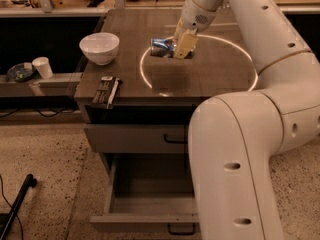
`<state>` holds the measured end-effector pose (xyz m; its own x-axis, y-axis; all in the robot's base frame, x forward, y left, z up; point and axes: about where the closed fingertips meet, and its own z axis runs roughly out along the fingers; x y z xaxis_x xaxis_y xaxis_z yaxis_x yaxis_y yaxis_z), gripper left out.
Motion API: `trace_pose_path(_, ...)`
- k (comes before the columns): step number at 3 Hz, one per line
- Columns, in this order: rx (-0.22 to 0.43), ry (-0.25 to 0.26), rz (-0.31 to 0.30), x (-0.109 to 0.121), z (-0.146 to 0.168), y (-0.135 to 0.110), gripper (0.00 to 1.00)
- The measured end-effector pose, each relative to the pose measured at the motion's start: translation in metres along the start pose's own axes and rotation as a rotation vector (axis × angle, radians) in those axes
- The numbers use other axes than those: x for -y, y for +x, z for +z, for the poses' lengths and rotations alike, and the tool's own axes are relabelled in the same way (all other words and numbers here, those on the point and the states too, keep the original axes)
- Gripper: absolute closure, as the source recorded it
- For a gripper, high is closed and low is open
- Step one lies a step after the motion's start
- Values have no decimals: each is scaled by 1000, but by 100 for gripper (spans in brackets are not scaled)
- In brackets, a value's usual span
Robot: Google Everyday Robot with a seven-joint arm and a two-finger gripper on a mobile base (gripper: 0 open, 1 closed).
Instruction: Place redbull can into middle drawer
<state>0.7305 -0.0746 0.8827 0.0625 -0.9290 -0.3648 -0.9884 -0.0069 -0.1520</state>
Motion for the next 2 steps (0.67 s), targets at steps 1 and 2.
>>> trace_pose_path(1,50,95,9,-35,-67,12,100)
trace_pose_path(2,96,245,32,-75,-135,18,100)
